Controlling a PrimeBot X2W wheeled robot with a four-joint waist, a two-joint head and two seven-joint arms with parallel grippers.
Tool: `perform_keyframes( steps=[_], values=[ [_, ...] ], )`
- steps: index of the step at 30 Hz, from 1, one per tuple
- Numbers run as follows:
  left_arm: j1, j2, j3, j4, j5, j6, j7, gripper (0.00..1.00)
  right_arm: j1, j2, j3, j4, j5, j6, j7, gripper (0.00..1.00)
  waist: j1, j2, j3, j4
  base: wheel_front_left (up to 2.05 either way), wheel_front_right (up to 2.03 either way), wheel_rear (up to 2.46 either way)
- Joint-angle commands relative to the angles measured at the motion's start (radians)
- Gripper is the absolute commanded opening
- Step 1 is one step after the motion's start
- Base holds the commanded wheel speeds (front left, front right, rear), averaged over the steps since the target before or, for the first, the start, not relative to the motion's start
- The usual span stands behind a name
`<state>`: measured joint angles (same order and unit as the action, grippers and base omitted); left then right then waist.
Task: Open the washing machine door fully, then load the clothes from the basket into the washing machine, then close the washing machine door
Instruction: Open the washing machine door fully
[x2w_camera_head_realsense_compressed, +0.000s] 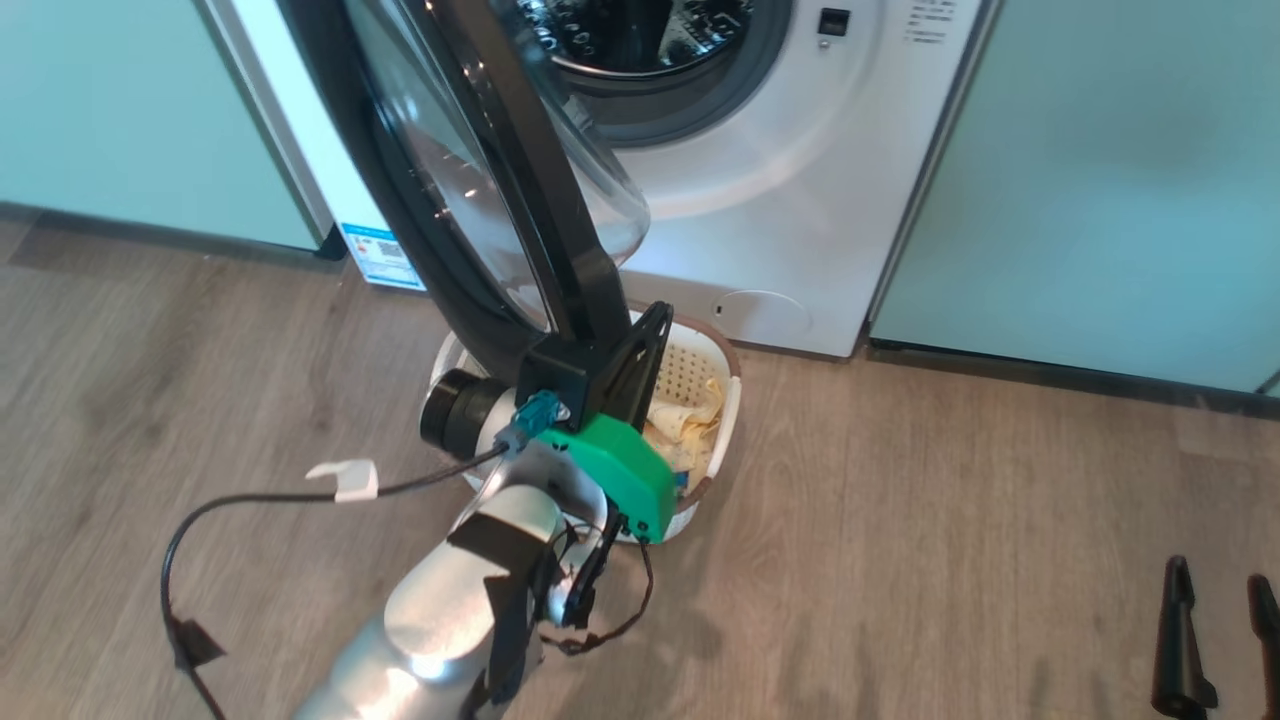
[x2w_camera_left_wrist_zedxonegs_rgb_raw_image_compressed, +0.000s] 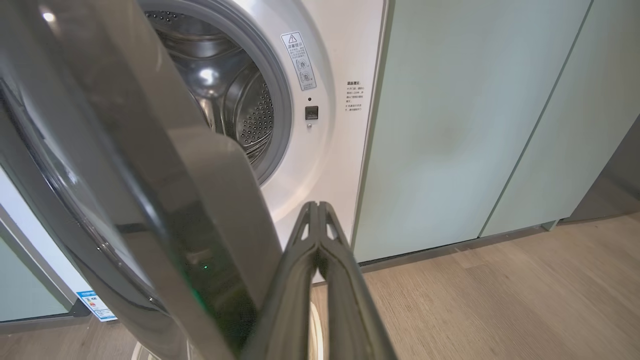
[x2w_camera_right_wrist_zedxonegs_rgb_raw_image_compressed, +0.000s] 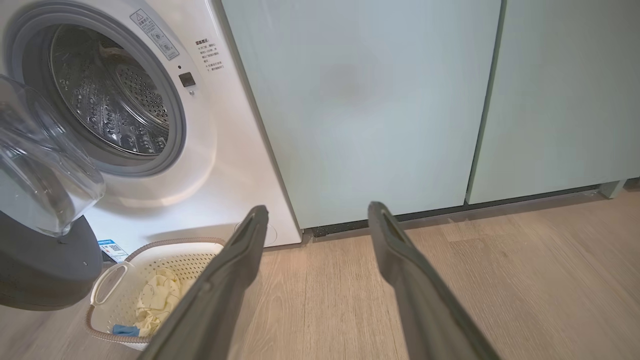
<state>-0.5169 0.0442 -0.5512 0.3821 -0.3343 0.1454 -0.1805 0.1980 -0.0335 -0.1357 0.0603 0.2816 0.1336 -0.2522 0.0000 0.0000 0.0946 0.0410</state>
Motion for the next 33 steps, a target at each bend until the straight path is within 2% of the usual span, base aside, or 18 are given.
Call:
perform_keyframes(
  steps=[1, 19, 33],
  values=[
    [-0.018, 0.035, 0.045, -0.039, -0.003, 0.019, -0.009, 0.0, -0.039, -0.017, 0.015, -0.03, 0.004, -0.003, -0.01, 1.0, 0.0, 0.0, 0.002, 0.01, 0.0, 0.0, 0.0],
    [0.141, 0.137, 0.048, -0.249, 0.024, 0.103, 0.027, 0.0, -0.05, -0.017, 0.021, -0.026, 0.002, -0.003, -0.01, 1.0, 0.0, 0.0, 0.016, 0.095, 0.0, 0.0, 0.0],
    [0.272, 0.217, 0.119, -0.36, 0.006, 0.184, 0.041, 0.0, -0.047, -0.017, 0.028, -0.019, -0.001, -0.003, -0.01, 1.0, 0.0, 0.0, -0.002, 0.148, 0.0, 0.0, 0.0]
  ],
)
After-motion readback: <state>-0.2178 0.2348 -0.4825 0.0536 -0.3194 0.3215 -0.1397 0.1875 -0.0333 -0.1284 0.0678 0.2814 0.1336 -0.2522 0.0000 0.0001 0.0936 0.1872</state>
